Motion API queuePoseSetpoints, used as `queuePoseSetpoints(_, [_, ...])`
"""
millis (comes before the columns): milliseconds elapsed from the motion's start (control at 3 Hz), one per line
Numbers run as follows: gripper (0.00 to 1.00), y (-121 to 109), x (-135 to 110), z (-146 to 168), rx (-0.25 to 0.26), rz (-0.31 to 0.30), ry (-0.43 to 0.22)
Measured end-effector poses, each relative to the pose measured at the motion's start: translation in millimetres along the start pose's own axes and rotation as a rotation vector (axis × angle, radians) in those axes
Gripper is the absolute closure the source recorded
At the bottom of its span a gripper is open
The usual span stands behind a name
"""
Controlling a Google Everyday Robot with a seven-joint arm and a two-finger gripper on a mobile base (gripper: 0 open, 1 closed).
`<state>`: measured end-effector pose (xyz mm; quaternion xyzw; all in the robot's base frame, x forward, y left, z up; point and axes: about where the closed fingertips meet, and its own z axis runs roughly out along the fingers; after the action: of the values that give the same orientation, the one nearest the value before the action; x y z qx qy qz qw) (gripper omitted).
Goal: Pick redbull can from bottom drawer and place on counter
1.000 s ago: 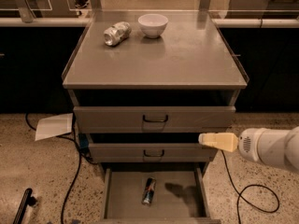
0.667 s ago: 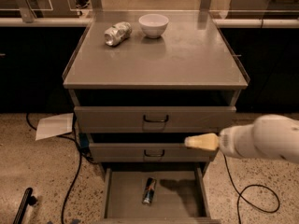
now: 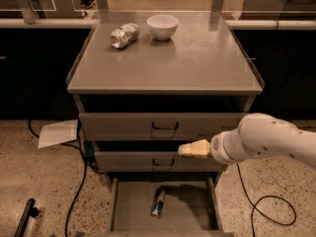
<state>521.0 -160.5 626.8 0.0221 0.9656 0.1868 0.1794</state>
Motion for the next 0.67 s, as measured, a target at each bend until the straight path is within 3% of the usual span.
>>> queuePoseSetpoints(333, [0.00, 2.0, 35.1, 30.0, -0.039, 0.059, 0.009])
queuePoseSetpoints(667, [0.00, 32.9, 90.7, 75.0, -0.068, 0.069, 0.040])
